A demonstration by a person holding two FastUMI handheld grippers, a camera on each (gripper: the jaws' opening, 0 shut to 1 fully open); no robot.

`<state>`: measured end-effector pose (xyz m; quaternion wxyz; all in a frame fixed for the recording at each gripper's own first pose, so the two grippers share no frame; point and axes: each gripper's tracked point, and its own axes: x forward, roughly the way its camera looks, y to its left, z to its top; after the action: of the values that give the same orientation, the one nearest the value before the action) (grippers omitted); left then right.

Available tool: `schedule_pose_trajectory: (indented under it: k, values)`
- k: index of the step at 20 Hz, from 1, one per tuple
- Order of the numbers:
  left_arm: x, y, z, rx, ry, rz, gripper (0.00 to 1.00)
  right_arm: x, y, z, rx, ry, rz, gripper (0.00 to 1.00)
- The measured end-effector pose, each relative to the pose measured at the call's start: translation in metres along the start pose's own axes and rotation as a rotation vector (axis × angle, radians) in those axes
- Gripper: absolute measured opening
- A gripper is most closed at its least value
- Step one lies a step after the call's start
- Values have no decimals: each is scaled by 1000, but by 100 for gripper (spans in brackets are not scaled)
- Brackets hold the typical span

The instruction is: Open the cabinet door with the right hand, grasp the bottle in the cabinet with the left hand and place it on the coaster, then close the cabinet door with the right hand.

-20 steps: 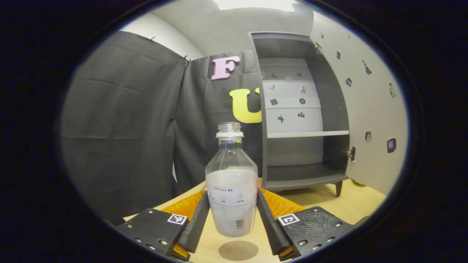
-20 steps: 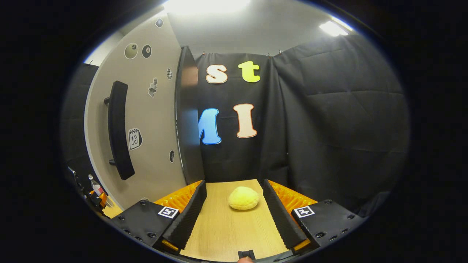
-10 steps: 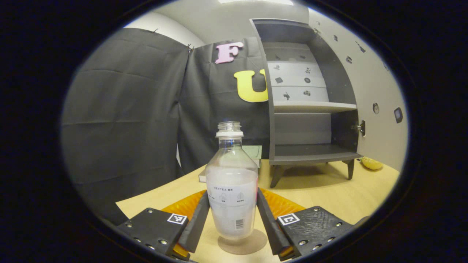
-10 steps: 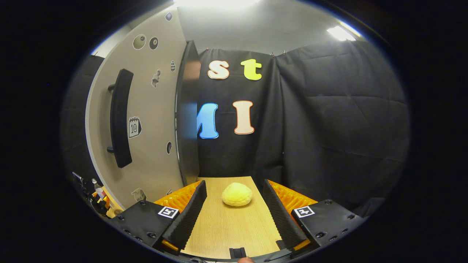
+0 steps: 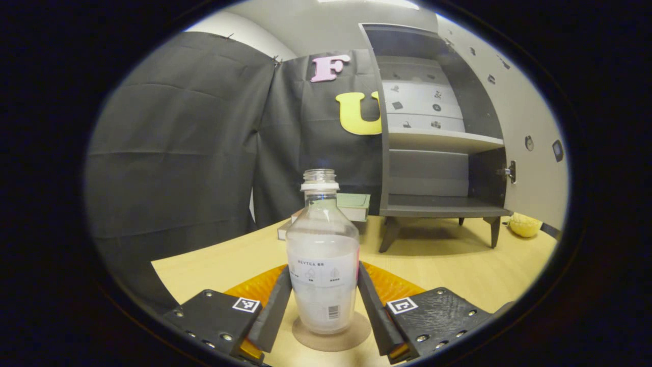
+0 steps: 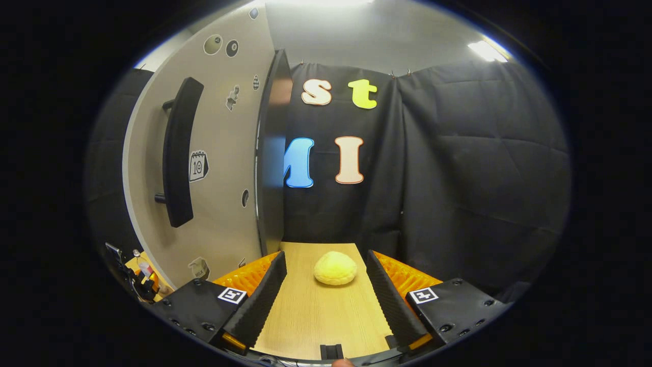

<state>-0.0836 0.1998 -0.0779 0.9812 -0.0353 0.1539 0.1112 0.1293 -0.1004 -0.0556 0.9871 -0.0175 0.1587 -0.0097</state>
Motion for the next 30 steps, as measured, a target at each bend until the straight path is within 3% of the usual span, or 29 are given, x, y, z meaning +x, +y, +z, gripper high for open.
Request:
schedule_pose_trajectory:
  k: [6, 9, 14, 24, 30]
  values:
    - [10, -3, 3, 14, -12, -1, 76, 5, 7, -4, -10, 3, 10, 100]
    - [12, -4, 2, 35, 0, -10, 72, 8, 10, -6, -6, 10, 19, 100]
    - [17, -6, 13, 69, 10, 0, 79, 12, 14, -4, -10, 0, 32, 100]
    - [-16, -10, 115, 72, -99, 2, 76, 15, 8, 7, 15, -31, 60, 100]
    - [-57, -6, 210, 84, -121, 40, 77, 14, 15, 43, 65, -101, 154, 100]
